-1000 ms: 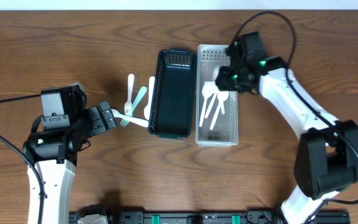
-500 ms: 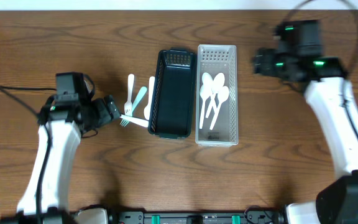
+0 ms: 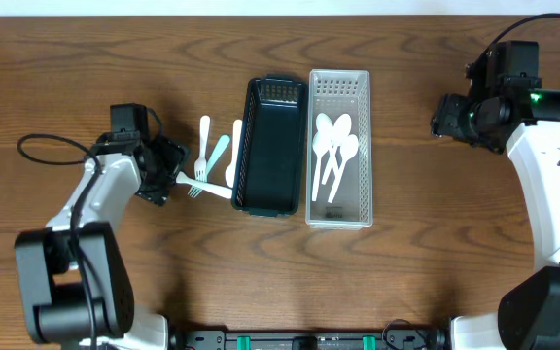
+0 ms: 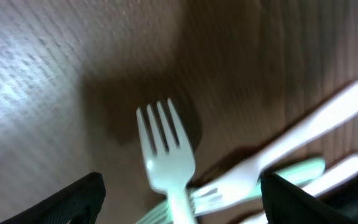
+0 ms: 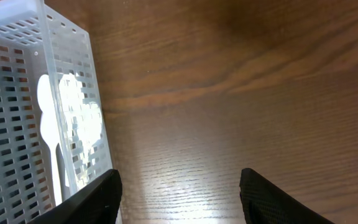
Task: Pack container
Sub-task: 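Grasp a white plastic fork left of the trays with the left gripper, then place the white fork into the dark green tray and release, then grasp the second white fork with the left gripper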
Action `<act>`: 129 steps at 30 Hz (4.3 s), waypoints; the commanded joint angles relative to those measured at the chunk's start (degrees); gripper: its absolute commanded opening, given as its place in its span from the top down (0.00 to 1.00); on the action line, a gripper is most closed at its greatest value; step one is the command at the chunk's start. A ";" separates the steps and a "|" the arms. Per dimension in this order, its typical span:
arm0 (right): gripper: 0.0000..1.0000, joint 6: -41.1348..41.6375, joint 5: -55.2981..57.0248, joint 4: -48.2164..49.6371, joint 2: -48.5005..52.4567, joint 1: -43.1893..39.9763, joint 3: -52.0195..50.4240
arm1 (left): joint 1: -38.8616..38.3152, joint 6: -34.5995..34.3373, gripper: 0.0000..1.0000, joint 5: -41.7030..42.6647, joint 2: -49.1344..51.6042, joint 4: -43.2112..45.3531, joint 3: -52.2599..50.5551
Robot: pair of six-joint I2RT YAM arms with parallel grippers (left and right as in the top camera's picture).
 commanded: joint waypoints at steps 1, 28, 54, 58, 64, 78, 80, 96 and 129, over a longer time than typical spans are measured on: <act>0.37 -1.05 0.15 -0.13 0.09 -0.15 0.00 | 0.20 -6.38 0.23 0.70 2.91 0.94 1.38; 0.43 -1.03 0.15 -2.21 0.09 -0.15 0.02 | 0.20 -0.39 0.89 3.69 4.15 1.03 2.14; 0.45 -0.76 -0.17 -2.23 0.07 -0.15 0.00 | -24.22 35.23 0.94 -0.57 -15.61 -17.20 19.96; 0.45 -0.76 -0.33 -2.23 0.07 -0.13 0.00 | -28.59 40.54 0.94 -2.38 -11.65 -15.63 19.96; 0.45 -0.76 -0.52 -2.62 0.07 -0.15 0.00 | -29.75 46.88 0.58 -2.43 -4.66 -11.74 19.96; 0.43 -0.76 -0.52 -2.32 0.07 -0.15 0.02 | -16.15 53.35 0.31 -13.05 -7.80 -19.91 23.80; 0.43 -0.76 -0.57 -2.16 0.07 -0.13 0.00 | -13.14 55.91 0.31 -12.63 -5.66 -20.24 23.80; 0.43 -0.76 -1.36 -2.38 0.07 -0.15 0.02 | -7.91 65.66 0.38 -7.82 12.87 -19.50 23.80; 0.44 -0.57 -1.40 -2.58 0.07 -0.15 0.00 | -9.09 62.62 0.64 -3.82 19.61 -19.45 23.69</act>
